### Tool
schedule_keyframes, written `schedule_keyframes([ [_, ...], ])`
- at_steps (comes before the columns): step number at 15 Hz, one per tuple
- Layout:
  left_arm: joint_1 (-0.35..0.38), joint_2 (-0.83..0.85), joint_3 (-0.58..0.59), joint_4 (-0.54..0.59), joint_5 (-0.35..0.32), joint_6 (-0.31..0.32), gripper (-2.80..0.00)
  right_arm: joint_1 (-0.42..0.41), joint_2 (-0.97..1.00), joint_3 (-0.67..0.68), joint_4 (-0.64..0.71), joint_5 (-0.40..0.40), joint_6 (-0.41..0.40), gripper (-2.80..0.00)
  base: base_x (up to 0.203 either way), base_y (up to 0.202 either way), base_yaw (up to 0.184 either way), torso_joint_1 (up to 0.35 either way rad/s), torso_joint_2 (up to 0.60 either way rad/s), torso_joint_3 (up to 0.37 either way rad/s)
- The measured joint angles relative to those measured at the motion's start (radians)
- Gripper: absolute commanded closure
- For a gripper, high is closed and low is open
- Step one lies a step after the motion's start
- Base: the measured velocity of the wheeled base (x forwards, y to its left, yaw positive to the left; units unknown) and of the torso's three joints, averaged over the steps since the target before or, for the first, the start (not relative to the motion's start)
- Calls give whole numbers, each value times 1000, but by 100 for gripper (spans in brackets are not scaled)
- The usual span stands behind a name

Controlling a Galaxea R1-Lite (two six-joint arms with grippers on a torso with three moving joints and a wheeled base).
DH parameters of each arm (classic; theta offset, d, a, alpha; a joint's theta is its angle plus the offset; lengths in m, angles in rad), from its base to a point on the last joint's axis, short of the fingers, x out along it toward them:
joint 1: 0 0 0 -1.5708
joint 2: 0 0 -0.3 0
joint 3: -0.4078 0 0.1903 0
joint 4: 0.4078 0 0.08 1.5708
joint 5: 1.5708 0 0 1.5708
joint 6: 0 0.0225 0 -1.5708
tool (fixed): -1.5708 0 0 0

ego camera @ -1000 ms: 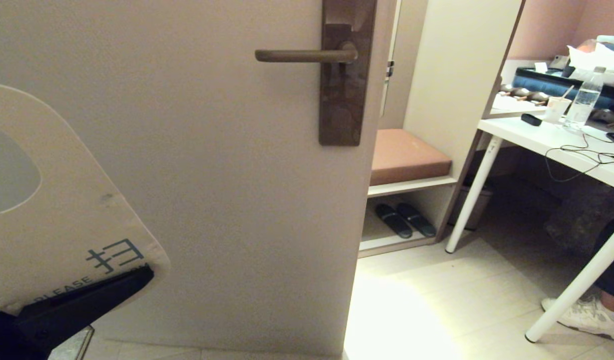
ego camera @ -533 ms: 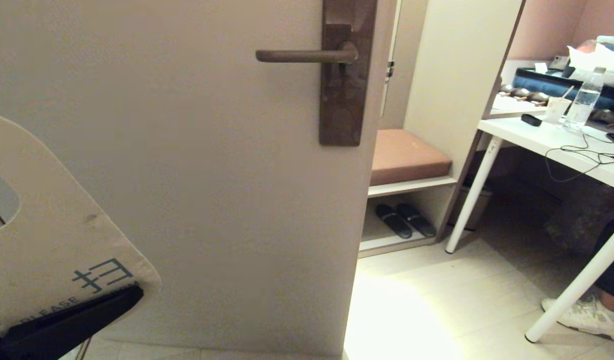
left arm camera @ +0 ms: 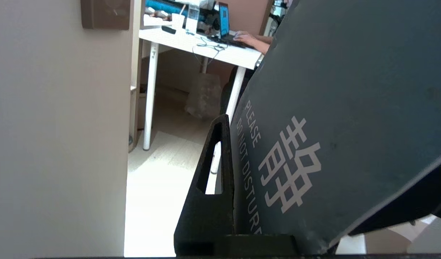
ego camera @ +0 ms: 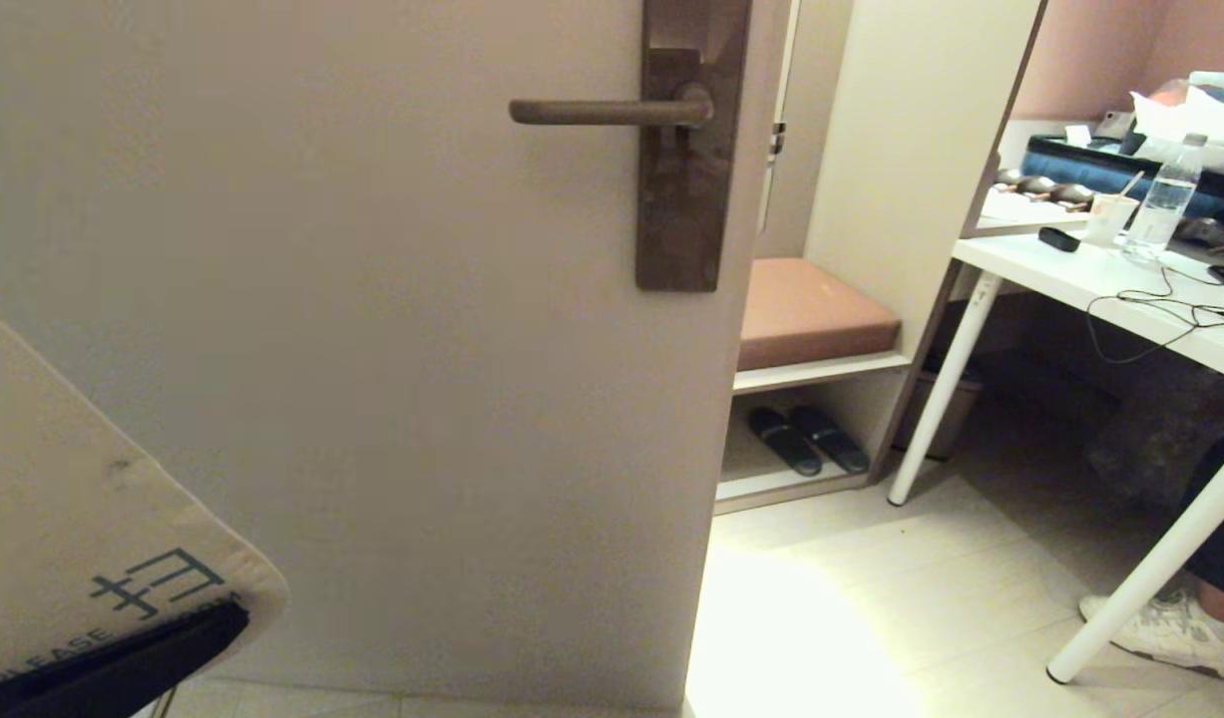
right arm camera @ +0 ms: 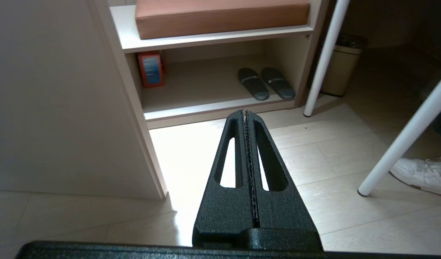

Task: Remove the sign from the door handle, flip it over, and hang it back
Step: Hang the sign back with the other side facing out

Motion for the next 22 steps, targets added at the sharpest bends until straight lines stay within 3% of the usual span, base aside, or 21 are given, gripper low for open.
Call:
schedule_keyframes([
  [4, 0, -45, -1, 56, 0, 0, 0, 0, -4, 10, -2, -22, -13, 0, 0, 0, 0, 0, 0, 0],
  [22, 29, -20, -31, 61, 31, -2, 0, 0, -5, 13, 5, -3, -14, 0, 0, 0, 0, 0, 0, 0],
])
